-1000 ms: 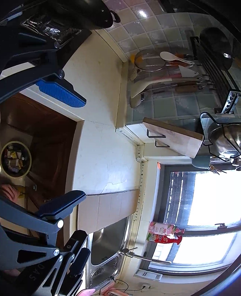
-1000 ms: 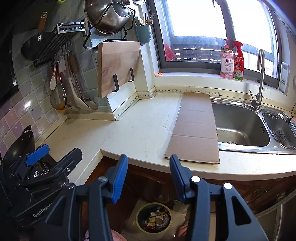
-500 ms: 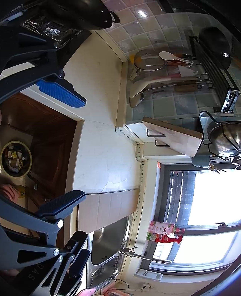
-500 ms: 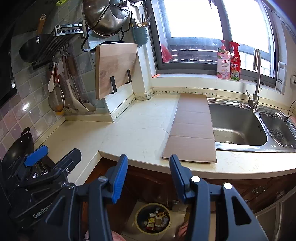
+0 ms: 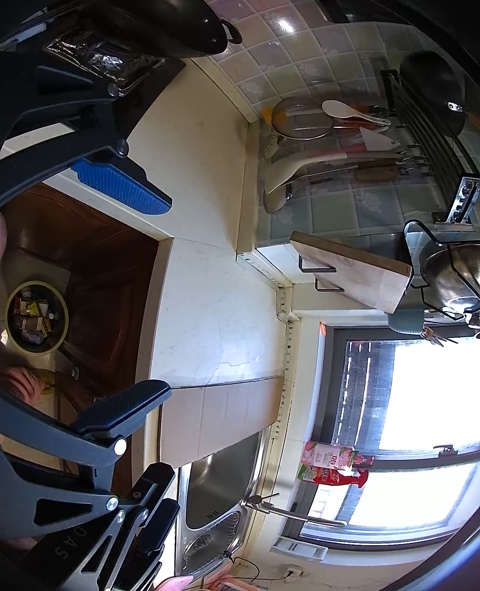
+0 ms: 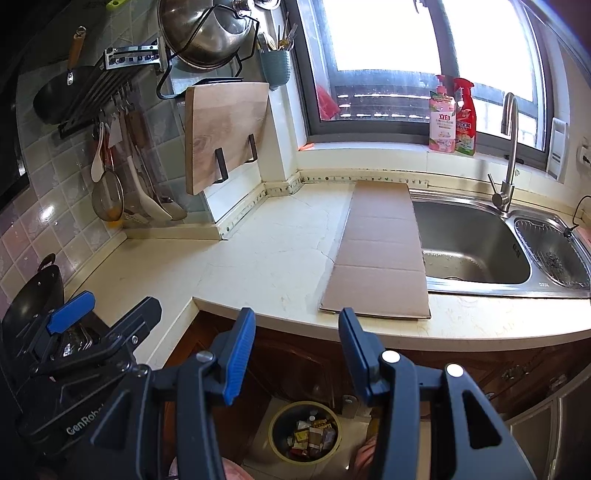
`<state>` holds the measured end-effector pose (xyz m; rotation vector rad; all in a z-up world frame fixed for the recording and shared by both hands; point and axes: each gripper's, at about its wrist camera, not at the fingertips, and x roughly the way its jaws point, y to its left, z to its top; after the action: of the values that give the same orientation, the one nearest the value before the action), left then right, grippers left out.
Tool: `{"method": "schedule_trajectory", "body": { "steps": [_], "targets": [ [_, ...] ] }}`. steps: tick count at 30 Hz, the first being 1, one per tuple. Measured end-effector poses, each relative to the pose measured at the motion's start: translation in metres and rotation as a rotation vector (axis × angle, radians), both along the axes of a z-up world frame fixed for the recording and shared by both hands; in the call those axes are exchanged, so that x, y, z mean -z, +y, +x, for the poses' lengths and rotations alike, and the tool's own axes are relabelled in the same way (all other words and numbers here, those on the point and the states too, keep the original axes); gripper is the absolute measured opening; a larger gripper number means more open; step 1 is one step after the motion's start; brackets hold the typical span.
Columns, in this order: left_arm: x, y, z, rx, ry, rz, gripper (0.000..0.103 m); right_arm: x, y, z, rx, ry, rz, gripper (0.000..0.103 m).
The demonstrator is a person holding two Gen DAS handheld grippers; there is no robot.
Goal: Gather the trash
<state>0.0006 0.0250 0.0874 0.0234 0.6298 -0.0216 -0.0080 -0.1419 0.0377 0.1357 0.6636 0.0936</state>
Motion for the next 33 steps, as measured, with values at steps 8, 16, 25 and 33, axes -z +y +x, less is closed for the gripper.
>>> {"method": "schedule_trajectory", "body": {
  "steps": [8,16,25,33],
  "targets": [
    [0.0012,0.0002,0.0006,0.003,0.005,0.001,0.09,0.0012,0.0,0.001,0.005,0.006,-0.006,0.048],
    [0.0012,-0.0011,0.0013,0.016,-0.009,0.005,0.09,-0.0012,-0.0022,-0.0011,0.021,-0.007,-0.002,0.048],
    [-0.0036,-0.0006,0.0,0.022,-0.025,0.008,0.09,-0.0044,-0.0027,-0.0026,0.029,-0.018,0.002,0.048],
    [-0.0028,0.0009,0.0006,0.023,-0.019,0.008,0.09,-0.0036,-0.0018,-0.0033,0.028,-0.01,-0.001,0.048]
  ]
}}
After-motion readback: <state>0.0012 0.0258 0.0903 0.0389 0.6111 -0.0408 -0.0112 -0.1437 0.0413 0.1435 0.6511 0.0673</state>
